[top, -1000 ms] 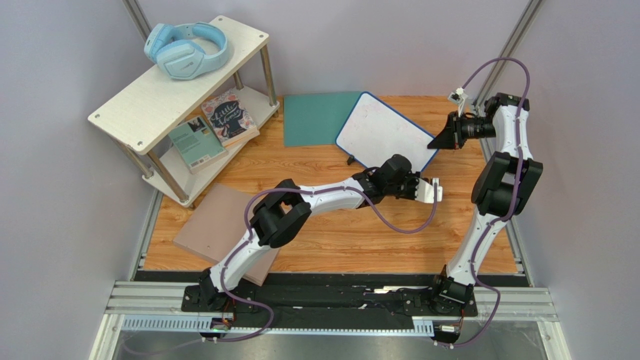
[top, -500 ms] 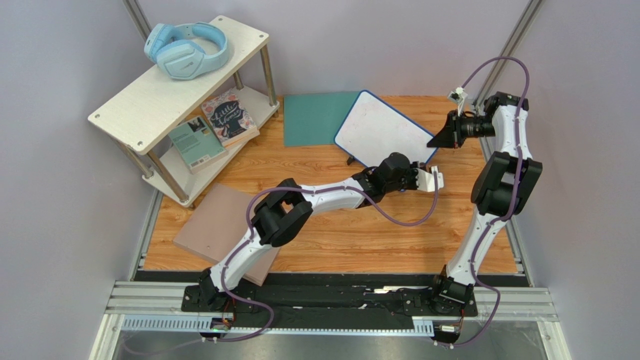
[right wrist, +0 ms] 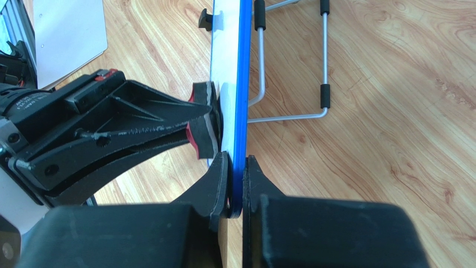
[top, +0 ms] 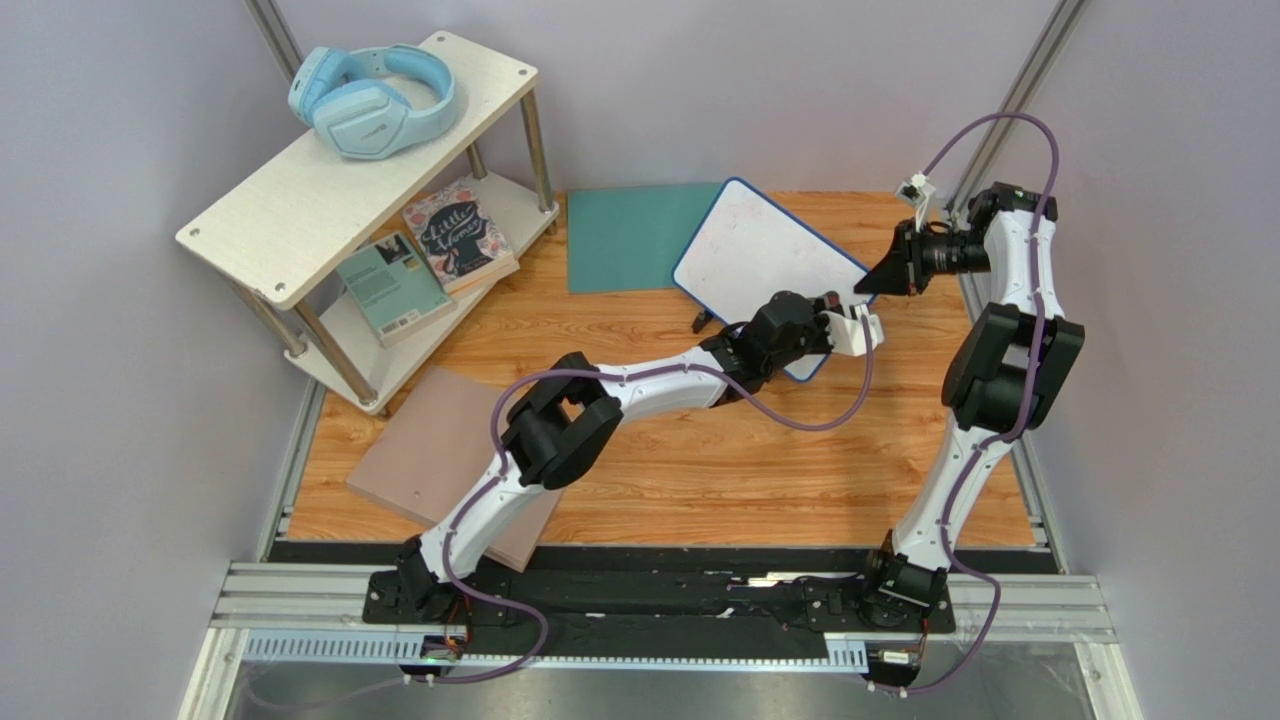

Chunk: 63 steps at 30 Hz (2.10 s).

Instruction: Erase the whiteboard

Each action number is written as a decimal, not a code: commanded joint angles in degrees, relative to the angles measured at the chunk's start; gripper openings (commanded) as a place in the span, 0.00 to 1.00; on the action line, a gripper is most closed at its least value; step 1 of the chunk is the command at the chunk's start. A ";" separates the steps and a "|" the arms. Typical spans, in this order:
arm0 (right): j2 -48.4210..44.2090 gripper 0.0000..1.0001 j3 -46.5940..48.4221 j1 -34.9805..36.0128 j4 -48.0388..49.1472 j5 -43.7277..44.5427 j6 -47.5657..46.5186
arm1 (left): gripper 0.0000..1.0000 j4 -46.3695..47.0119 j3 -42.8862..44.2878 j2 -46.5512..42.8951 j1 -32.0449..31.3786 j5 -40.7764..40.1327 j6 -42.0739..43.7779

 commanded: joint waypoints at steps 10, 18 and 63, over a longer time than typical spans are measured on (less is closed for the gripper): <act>1.55 0.00 0.94 0.72 -13.89 8.72 -7.31 | 0.00 -4.97 -12.33 -3.01 3.24 7.43 16.36; 1.55 0.00 0.93 0.72 -13.89 8.81 -7.22 | 0.00 -14.91 -11.97 -3.98 2.72 16.31 22.23; 0.31 0.00 -0.29 1.51 -14.06 12.15 -8.01 | 0.00 9.43 -4.50 2.35 5.17 -11.45 18.47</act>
